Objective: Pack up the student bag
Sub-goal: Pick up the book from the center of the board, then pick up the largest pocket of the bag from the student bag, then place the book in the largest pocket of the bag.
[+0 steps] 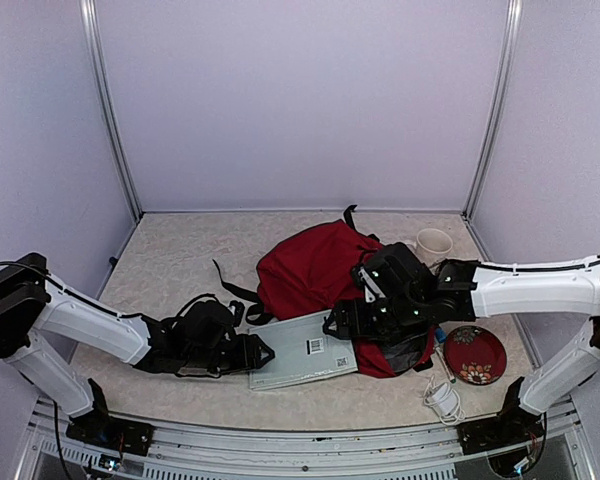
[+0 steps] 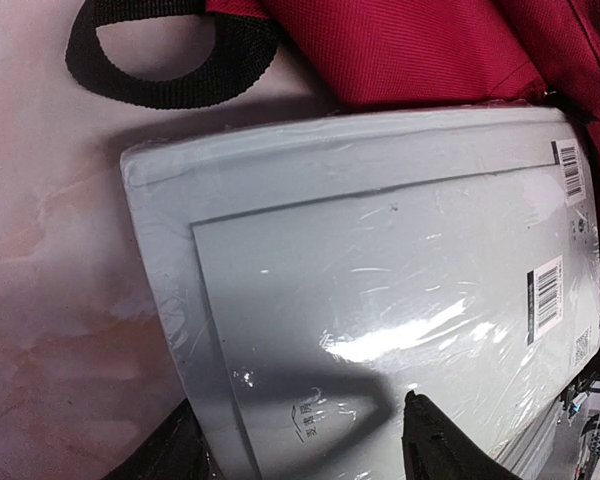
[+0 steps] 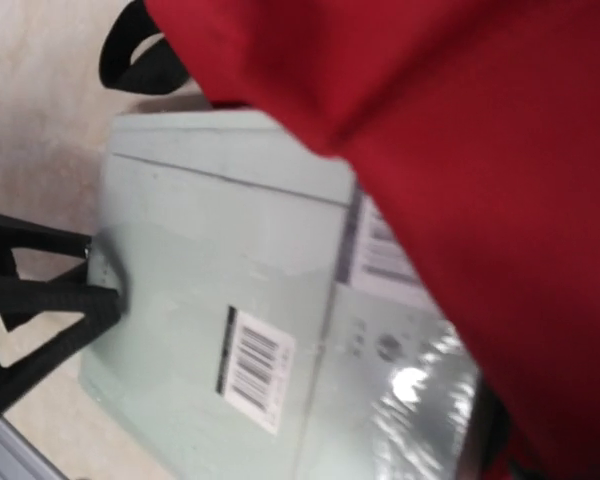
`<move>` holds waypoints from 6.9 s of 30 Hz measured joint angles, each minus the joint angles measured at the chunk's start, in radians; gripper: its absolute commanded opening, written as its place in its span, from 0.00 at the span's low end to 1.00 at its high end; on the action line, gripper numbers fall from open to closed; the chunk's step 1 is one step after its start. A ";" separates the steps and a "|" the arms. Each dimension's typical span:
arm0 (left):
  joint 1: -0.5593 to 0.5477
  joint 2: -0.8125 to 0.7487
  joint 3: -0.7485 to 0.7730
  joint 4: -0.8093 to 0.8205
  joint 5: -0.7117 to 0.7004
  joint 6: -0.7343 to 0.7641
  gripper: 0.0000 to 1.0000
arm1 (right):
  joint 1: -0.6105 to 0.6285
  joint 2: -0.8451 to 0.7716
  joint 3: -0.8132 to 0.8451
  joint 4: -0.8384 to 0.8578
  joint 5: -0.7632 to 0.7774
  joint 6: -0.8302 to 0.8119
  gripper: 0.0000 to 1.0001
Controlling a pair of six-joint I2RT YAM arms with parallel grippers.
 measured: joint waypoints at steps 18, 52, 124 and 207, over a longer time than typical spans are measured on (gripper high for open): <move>0.000 0.000 0.000 -0.001 -0.001 0.004 0.64 | -0.042 0.129 -0.116 0.200 -0.170 0.016 0.52; 0.011 -0.036 -0.002 -0.027 -0.014 -0.008 0.64 | 0.126 0.221 0.344 -0.319 0.073 -0.166 0.50; -0.173 -0.020 0.539 -0.215 -0.220 0.927 0.98 | -0.179 -0.670 0.068 -0.142 0.164 -0.208 0.00; -0.105 0.137 0.941 -0.443 -0.188 0.929 0.00 | -0.027 -0.090 -0.126 0.616 0.233 0.130 0.46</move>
